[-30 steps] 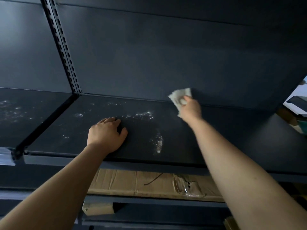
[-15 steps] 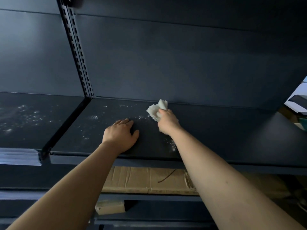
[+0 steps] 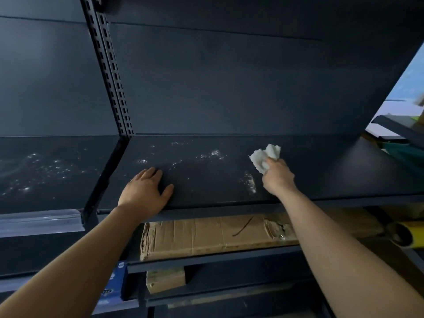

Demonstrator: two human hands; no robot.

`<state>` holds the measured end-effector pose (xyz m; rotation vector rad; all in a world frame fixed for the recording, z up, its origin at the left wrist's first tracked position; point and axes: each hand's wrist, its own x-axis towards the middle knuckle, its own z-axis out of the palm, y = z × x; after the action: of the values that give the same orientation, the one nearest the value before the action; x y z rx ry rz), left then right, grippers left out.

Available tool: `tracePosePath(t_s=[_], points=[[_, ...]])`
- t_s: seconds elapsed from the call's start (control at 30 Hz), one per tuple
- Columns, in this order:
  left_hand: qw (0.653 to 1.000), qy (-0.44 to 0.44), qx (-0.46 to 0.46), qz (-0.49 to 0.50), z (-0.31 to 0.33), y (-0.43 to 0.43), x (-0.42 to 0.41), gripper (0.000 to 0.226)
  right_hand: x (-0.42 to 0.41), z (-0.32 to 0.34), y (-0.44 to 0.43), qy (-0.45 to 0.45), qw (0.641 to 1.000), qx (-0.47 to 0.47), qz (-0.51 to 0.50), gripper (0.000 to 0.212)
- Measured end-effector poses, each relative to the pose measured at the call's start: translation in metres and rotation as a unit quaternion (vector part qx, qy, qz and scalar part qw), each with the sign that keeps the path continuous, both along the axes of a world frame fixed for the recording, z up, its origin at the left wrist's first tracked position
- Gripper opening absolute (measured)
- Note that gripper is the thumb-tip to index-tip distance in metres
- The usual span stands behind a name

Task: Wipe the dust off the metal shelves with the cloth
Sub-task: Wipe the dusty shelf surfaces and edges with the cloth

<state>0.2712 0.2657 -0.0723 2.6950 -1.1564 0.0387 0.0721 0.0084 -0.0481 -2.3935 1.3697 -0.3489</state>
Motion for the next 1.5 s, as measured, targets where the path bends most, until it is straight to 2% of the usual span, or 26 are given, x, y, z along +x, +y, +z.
tracePosePath(t_s=[0.07,0.2,0.27,0.33,0.4,0.47,0.53,0.6,0.67,0.77,0.87,1.03,1.1,1.17,1.23,1.33,1.4,1.5], points=[[1.0,0.008,-0.004,-0.006,-0.003,0.0,0.0,0.071,0.015,-0.004,0.022,-0.025,1.0,0.004,0.001,0.072],[1.0,0.018,-0.008,-0.017,-0.004,0.0,0.002,0.073,0.051,-0.007,0.076,-0.078,0.995,0.012,0.065,0.071],[1.0,0.021,-0.005,-0.02,-0.003,0.0,0.002,0.073,0.067,-0.004,0.098,-0.114,0.986,0.077,0.092,0.067],[0.999,0.029,-0.004,-0.027,-0.001,0.001,0.002,0.073,0.071,0.006,0.106,-0.198,0.963,0.165,0.081,0.062],[0.998,0.046,0.002,-0.043,0.002,0.004,0.005,0.074,0.059,0.02,0.096,-0.254,0.954,0.155,0.043,0.06],[0.997,0.056,0.014,-0.059,0.007,0.01,0.012,0.076,0.035,0.029,0.077,-0.218,0.972,0.085,-0.002,0.06],[0.998,0.02,0.022,-0.063,0.01,0.022,0.022,0.075,0.008,0.027,0.063,-0.11,0.992,0.039,-0.056,0.062],[0.998,-0.026,0.027,-0.058,0.009,0.036,0.03,0.071,-0.005,0.015,0.07,-0.031,0.996,0.03,-0.076,0.062],[0.998,-0.022,0.031,-0.048,0.005,0.048,0.034,0.07,0.004,0.004,0.089,-0.018,0.997,-0.003,-0.072,0.06],[0.998,0.006,0.029,-0.051,0.001,0.052,0.034,0.071,0.038,-0.001,0.118,-0.046,0.998,-0.017,-0.048,0.051],[0.998,0.016,0.016,-0.054,0.0,0.051,0.034,0.069,0.066,-0.003,0.142,-0.098,0.994,0.036,-0.04,0.043],[0.997,0.038,0.024,-0.06,0.001,0.051,0.038,0.067,0.097,0.001,0.184,-0.129,0.987,0.057,0.082,0.056],[0.996,0.05,0.028,-0.065,0.004,0.053,0.041,0.065,0.101,0.008,0.177,-0.202,0.971,0.098,0.083,0.051],[0.997,0.032,0.033,-0.06,0.008,0.057,0.047,0.063,0.098,0.016,0.149,-0.247,0.966,0.071,0.043,0.051],[0.998,-0.009,0.045,-0.047,0.012,0.061,0.054,0.062,0.09,0.023,0.106,-0.221,0.975,0.036,-0.006,0.057],[0.997,-0.023,0.068,-0.04,0.011,0.064,0.059,0.064,0.072,0.014,0.047,-0.085,0.993,0.014,-0.086,0.055],[0.996,-0.026,0.072,-0.038,0.009,0.065,0.061,0.066,0.07,0.003,0.029,-0.005,0.996,0.002,-0.09,0.047],[0.996,-0.029,0.08,-0.039,0.012,0.064,0.067,0.065,0.09,0.0,0.021,0.042,0.998,-0.007,-0.054,0.057]])
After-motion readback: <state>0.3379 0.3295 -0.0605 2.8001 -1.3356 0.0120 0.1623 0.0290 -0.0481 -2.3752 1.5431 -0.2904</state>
